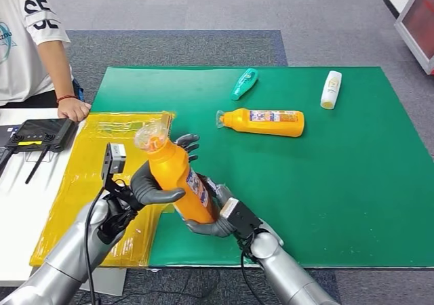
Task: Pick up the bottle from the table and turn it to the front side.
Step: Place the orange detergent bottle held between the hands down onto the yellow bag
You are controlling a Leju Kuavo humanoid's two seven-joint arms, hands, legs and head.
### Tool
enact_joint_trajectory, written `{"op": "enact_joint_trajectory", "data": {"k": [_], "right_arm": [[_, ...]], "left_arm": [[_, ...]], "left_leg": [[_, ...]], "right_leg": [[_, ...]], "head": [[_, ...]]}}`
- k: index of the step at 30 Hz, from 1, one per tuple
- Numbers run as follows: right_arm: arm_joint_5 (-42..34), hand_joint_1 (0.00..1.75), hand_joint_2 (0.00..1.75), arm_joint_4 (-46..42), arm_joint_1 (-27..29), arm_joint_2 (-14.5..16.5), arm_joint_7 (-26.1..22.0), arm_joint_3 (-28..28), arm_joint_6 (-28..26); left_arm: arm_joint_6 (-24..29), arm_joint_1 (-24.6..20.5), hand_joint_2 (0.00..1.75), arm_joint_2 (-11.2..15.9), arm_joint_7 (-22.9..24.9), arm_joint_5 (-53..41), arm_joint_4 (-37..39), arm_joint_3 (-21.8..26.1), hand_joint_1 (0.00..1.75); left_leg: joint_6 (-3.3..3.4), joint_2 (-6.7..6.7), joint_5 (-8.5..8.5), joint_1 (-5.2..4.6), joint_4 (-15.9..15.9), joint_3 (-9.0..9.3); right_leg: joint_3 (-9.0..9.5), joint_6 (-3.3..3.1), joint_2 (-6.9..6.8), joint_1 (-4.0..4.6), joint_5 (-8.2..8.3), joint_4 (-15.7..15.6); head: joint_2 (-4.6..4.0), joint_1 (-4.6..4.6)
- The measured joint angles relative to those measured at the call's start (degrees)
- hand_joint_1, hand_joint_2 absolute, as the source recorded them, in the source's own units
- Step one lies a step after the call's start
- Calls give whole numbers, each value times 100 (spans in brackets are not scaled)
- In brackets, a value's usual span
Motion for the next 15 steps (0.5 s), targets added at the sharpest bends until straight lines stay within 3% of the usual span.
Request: {"op": "enact_joint_trajectory", "data": {"k": [11, 15], "right_arm": [[21, 175, 175, 205, -8, 0, -11, 5, -1], [30, 175, 175, 240, -9, 0, -11, 5, -1]], "left_arm": [[42, 3, 175, 37, -2, -23, -110, 2, 0], [46, 11, 175, 37, -15, -20, -110, 1, 175]], "left_leg": [[0, 0, 0, 0, 0, 0], [0, 0, 0, 0, 0, 0]], "right_leg": [[0, 0, 0, 0, 0, 0], [0, 0, 0, 0, 0, 0]], "head": [[0, -1], [0, -1]]}}
